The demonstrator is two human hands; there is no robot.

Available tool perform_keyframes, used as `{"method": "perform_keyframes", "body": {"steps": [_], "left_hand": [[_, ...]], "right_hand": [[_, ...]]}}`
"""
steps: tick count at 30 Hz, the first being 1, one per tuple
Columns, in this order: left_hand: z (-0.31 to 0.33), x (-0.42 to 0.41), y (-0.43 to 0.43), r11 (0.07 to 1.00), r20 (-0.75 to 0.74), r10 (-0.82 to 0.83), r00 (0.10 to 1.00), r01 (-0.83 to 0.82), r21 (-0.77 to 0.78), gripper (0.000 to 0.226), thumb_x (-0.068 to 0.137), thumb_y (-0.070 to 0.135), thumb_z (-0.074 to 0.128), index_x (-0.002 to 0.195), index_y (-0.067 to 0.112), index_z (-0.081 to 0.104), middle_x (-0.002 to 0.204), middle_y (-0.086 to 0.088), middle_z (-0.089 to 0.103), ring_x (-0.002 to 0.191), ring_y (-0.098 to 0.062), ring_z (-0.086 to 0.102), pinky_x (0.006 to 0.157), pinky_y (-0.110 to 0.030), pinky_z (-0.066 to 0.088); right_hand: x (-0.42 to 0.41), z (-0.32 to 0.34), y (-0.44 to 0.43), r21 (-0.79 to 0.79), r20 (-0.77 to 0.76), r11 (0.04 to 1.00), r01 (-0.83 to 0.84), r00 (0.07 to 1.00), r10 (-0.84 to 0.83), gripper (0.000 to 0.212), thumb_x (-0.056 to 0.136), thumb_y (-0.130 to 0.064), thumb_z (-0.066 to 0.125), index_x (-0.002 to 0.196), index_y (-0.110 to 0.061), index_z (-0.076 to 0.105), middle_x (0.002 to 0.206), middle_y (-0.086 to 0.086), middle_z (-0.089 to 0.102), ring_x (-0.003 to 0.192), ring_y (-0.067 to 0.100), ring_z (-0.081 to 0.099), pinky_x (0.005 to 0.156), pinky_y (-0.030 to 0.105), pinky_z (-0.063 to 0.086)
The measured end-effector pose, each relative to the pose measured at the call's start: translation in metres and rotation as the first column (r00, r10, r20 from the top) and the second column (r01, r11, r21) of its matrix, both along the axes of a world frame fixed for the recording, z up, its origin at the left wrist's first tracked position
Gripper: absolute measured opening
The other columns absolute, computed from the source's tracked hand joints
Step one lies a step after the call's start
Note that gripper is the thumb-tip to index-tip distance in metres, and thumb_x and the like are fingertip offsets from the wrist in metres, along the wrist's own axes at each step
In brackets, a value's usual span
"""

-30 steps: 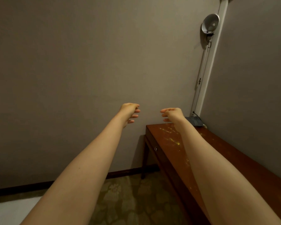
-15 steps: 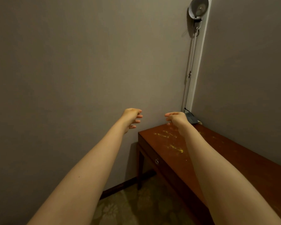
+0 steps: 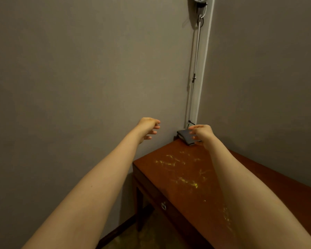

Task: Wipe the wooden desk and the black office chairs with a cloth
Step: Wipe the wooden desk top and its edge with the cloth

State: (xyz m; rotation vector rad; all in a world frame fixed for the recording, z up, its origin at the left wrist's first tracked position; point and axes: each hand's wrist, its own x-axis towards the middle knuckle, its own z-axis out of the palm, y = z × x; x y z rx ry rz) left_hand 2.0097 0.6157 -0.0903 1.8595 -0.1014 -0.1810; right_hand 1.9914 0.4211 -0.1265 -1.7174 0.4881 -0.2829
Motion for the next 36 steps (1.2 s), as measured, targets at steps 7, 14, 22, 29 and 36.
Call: {"method": "perform_keyframes", "body": {"steps": [7, 14, 22, 29, 36], "left_hand": [[-0.026, 0.095, -0.043, 0.995, -0.054, -0.079, 0.995, 0.082, 0.053, 0.028, 0.098, 0.021, 0.041, 0.119, 0.014, 0.057, 0.105, -0.002, 0.059, 0.077, -0.014, 0.053, 0.062, -0.025, 0.039], [-0.055, 0.192, -0.097, 0.98, -0.13, -0.187, 0.974, 0.195, 0.052, 0.027, 0.098, 0.02, 0.043, 0.119, 0.013, 0.057, 0.101, -0.002, 0.059, 0.068, -0.011, 0.05, 0.061, -0.024, 0.037], [-0.088, 0.329, -0.155, 0.929, -0.211, -0.335, 0.918, 0.36, 0.091, 0.029, 0.097, 0.02, 0.042, 0.121, 0.012, 0.057, 0.085, 0.002, 0.056, 0.068, -0.011, 0.047, 0.058, -0.023, 0.033], [-0.141, 0.414, -0.211, 0.871, -0.295, -0.406, 0.865, 0.464, 0.162, 0.021, 0.095, 0.022, 0.048, 0.113, 0.018, 0.057, 0.098, -0.002, 0.055, 0.064, -0.009, 0.045, 0.058, -0.023, 0.033], [-0.206, 0.474, -0.264, 0.802, -0.213, -0.457, 0.863, 0.504, 0.321, 0.026, 0.091, 0.013, 0.046, 0.067, 0.019, 0.049, 0.085, -0.007, 0.052, 0.076, -0.021, 0.047, 0.057, -0.026, 0.032]], "right_hand": [[0.068, -0.036, -0.054, -0.015, -0.08, 0.993, 0.117, 0.99, -0.118, 0.032, 0.092, 0.004, 0.041, 0.073, -0.014, 0.059, 0.08, 0.006, 0.057, 0.06, 0.016, 0.049, 0.05, 0.028, 0.037], [0.123, -0.086, -0.101, 0.021, -0.184, 0.965, 0.26, 0.95, -0.252, 0.031, 0.091, 0.006, 0.039, 0.075, -0.011, 0.059, 0.074, 0.007, 0.057, 0.056, 0.015, 0.046, 0.048, 0.028, 0.033], [0.23, -0.129, -0.126, -0.001, -0.263, 0.919, 0.395, 0.886, -0.382, 0.024, 0.095, 0.002, 0.042, 0.086, -0.007, 0.062, 0.074, 0.005, 0.058, 0.05, 0.012, 0.042, 0.039, 0.02, 0.033], [0.3, -0.187, -0.136, -0.007, -0.412, 0.901, 0.434, 0.82, -0.398, 0.034, 0.092, 0.001, 0.041, 0.07, -0.019, 0.057, 0.074, 0.0, 0.057, 0.05, 0.009, 0.041, 0.037, 0.016, 0.03], [0.353, -0.219, -0.17, 0.006, -0.409, 0.847, 0.531, 0.775, -0.482, 0.011, 0.094, -0.01, 0.044, 0.088, -0.013, 0.053, 0.074, 0.002, 0.053, 0.058, 0.017, 0.048, 0.054, 0.027, 0.041]]}}
